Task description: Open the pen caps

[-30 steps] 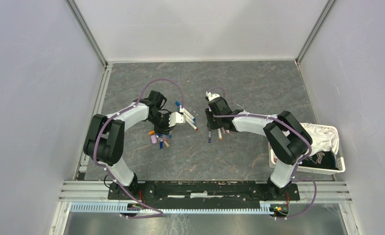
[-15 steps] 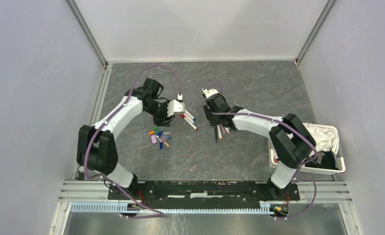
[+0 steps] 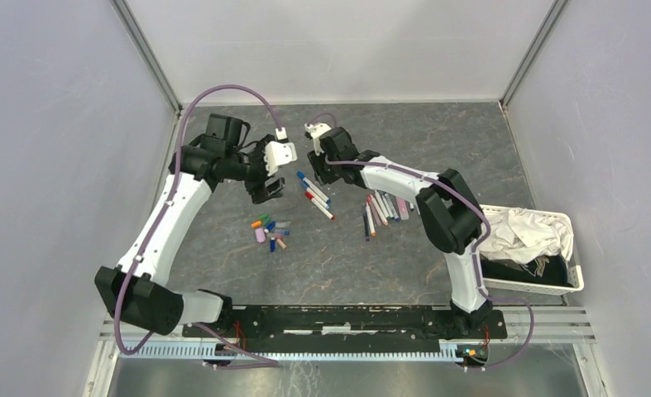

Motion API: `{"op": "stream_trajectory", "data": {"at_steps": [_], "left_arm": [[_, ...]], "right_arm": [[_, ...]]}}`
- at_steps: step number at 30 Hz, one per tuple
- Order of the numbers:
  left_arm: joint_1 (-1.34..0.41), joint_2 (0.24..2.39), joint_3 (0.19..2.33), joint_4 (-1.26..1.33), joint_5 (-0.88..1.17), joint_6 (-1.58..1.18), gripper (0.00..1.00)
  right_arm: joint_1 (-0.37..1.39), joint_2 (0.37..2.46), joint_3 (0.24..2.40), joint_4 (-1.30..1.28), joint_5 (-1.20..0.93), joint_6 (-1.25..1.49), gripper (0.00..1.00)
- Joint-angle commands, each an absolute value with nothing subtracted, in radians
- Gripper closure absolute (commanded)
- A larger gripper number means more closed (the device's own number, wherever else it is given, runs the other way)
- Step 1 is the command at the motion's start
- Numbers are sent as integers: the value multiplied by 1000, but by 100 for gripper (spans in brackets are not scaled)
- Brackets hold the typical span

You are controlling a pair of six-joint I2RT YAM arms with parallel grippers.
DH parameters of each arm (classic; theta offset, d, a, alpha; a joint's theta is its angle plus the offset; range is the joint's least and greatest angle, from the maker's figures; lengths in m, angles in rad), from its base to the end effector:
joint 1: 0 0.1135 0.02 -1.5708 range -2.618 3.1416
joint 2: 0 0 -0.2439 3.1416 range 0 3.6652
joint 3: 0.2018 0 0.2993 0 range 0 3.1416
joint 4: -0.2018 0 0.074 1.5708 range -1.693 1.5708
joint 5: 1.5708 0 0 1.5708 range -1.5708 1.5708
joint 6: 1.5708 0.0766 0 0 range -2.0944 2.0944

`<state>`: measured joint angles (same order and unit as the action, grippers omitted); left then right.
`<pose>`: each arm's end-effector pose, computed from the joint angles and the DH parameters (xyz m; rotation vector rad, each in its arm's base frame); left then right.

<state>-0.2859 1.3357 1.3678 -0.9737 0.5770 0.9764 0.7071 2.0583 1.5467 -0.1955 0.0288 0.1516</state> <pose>0.3103 -0.1348 0.3083 1.5620 1.7544 -0.3955 0.4072 0.3451 0.1399 -0.6193 2.2280 0.4133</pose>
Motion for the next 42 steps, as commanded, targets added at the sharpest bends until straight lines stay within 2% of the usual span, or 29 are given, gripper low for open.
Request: {"op": "stream_trajectory", "data": {"at_steps": [1, 4, 5, 15, 23, 28, 38, 42], "left_arm": [[-267, 1261, 1361, -896, 546, 809, 17], [-260, 1228, 1354, -855, 525, 757, 1], [-261, 1222, 1352, -847, 521, 743, 0], [-259, 1253, 1378, -871, 505, 741, 0], [-259, 1240, 1379, -837, 482, 728, 0], [-259, 1236, 1382, -822, 462, 712, 0], [-259, 1226, 1370, -816, 501, 694, 0], [-259, 1226, 1336, -820, 532, 725, 0]], "right_arm": [[716, 2130, 1625, -218, -35, 111, 64], [719, 2154, 1628, -215, -42, 106, 65], [719, 2159, 1625, -216, -47, 106, 66], [721, 2177, 1559, -200, -28, 103, 66], [732, 2163, 1505, -191, 14, 89, 58], [742, 2127, 1491, -177, 38, 87, 58], [747, 2169, 1530, -215, 20, 75, 62], [731, 2172, 1480, -191, -33, 99, 73]]}}
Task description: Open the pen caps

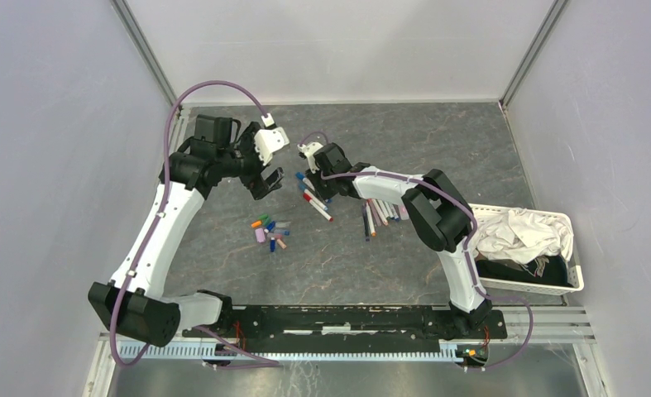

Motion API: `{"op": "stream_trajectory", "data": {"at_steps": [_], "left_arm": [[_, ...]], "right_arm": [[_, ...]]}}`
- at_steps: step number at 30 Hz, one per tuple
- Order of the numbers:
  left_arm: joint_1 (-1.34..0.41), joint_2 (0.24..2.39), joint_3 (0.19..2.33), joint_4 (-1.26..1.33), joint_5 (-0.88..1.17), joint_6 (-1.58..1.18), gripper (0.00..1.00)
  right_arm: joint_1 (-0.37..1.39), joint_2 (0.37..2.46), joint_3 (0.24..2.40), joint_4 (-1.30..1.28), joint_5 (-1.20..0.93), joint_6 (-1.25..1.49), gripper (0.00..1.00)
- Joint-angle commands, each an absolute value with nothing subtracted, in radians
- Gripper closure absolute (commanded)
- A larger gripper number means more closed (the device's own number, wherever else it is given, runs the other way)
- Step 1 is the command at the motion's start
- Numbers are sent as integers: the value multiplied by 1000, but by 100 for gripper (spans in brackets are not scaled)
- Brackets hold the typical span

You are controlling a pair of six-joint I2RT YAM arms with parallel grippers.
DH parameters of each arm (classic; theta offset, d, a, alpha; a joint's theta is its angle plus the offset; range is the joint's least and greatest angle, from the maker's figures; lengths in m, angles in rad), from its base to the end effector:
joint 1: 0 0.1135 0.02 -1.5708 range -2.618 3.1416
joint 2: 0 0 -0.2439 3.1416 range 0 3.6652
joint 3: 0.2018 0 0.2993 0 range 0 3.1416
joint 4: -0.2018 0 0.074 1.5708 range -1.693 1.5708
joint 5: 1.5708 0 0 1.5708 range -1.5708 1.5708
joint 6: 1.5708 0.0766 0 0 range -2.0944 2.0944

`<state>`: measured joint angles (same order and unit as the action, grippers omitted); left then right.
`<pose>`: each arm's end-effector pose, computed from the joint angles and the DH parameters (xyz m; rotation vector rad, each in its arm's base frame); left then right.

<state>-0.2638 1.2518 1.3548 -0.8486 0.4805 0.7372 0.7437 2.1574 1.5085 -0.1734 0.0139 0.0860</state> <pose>0.3125 -0.1211 0.3386 1.2743 1.8337 -0.3009 0.3889 0.3563 0.0769 -0.7772 2.2981 0.3686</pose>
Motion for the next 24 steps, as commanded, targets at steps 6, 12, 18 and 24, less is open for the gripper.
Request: {"op": "stream_trajectory", "data": {"at_steps": [6, 12, 18, 24], "left_arm": [[-259, 1253, 1289, -832, 560, 795, 0], [-259, 1321, 1292, -884, 577, 883, 0], [-261, 1332, 1245, -942, 648, 1102, 0], [-272, 1352, 1207, -1013, 675, 1308, 0]], "right_arm": [[690, 2074, 1386, -149, -63, 109, 100], [674, 1879, 1323, -163, -134, 114, 100], [677, 1749, 1214, -232, -496, 151, 100], [688, 1660, 1075, -190, -762, 193, 100]]}}
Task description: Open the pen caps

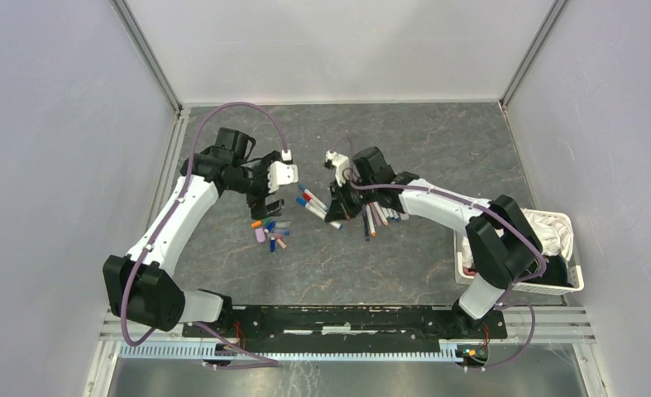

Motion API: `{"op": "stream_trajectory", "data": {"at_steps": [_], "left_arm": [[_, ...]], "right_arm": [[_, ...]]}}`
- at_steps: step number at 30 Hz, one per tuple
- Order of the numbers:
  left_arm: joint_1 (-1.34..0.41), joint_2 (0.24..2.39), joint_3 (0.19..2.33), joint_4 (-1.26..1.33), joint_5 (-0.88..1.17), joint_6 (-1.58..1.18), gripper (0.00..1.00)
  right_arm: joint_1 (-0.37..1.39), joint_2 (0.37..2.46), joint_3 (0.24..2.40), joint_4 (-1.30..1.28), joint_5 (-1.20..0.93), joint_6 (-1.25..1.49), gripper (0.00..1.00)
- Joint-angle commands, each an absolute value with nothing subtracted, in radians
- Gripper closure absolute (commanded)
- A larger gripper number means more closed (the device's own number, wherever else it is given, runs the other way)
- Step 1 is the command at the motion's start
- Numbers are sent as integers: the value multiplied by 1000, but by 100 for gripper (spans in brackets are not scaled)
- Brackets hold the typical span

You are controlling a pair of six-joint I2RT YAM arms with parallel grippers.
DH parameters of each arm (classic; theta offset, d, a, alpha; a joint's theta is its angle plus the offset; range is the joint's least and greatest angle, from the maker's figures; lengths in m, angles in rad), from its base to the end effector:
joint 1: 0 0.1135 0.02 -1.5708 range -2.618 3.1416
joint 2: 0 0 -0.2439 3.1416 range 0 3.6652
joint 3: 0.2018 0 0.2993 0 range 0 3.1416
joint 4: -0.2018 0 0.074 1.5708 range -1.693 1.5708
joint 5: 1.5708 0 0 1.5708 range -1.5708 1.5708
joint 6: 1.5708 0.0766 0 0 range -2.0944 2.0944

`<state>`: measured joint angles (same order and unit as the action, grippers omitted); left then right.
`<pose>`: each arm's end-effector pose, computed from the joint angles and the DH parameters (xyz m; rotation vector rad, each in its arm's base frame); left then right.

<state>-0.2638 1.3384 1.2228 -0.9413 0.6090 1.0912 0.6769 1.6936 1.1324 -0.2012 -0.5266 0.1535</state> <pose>0.3065 -0.1282 0.2575 1.6611 1.7481 -0.4377 0.3122 0.3003 0.1534 -0.8941 2.2615 1.0127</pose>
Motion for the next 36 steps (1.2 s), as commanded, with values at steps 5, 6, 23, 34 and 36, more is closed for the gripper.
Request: {"op": "stream_trajectory", "data": {"at_steps": [5, 6, 23, 34, 36], "left_arm": [[-332, 1359, 1157, -1078, 684, 1397, 0], [-344, 1358, 1147, -1084, 684, 1402, 0], [-416, 1424, 1139, -1113, 682, 1395, 56], [-444, 1436, 1163, -1134, 632, 1391, 98], [-450, 1435, 1168, -1136, 635, 1390, 98]], "right_arm": [[704, 1660, 1062, -135, -877, 234, 100], [706, 1665, 1064, -128, -888, 241, 100], [721, 1705, 1084, -55, -948, 316, 100], [773, 1794, 1152, -39, -939, 354, 53], [786, 1825, 1181, -23, -942, 373, 52]]}}
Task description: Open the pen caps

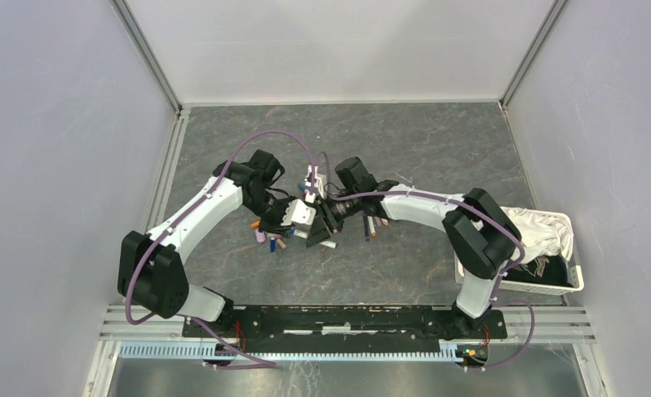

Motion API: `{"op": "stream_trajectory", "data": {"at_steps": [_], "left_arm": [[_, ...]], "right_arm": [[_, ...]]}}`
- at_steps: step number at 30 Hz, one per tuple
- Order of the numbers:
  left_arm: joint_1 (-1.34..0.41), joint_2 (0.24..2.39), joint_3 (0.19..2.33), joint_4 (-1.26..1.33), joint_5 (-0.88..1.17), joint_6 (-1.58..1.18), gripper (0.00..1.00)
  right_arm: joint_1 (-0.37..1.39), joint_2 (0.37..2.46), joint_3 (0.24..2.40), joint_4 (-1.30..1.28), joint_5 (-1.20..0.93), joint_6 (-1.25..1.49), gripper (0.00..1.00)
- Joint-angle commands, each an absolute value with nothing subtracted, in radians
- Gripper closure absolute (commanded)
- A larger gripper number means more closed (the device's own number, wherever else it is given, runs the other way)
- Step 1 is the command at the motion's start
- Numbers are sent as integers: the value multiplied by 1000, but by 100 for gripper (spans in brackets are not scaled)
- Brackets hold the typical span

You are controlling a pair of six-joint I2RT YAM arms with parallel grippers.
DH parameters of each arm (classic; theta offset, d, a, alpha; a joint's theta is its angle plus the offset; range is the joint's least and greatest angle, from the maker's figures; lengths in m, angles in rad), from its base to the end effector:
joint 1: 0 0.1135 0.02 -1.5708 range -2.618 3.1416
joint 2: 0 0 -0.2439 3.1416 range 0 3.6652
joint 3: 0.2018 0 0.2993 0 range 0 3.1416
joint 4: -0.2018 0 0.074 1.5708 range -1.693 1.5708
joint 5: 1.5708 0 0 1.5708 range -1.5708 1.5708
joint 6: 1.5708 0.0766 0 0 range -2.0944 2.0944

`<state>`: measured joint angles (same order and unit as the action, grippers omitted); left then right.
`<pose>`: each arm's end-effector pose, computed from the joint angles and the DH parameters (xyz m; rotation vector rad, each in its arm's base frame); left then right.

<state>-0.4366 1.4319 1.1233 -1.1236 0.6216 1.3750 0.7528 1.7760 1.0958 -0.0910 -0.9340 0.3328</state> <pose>0.2554 -0.1684 0.1882 2.1295 1.5945 -0.6785 0.2652 0.3329 0.1312 -1.0234 2.2922 1.5959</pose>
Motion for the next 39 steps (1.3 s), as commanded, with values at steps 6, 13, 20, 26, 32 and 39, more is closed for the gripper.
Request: {"op": "stream_trajectory", "data": {"at_steps": [6, 13, 20, 26, 32, 39], "left_arm": [[-458, 1426, 1162, -1145, 582, 1395, 98], [-393, 1402, 1128, -1085, 444, 1422, 98], [-249, 1497, 1217, -1064, 393, 1464, 98], [-242, 1545, 1195, -972, 413, 1393, 98], [-242, 1639, 1183, -846, 476, 1222, 93], [-244, 1763, 1203, -797, 480, 1145, 79]], "right_arm": [[785, 1854, 1174, 42, -933, 433, 87], [749, 1749, 992, 38, -918, 377, 100], [716, 1670, 886, -55, -905, 279, 100], [674, 1636, 897, -132, -819, 232, 100], [646, 1591, 898, -132, -332, 312, 100], [653, 1599, 868, -37, -82, 416, 100]]}}
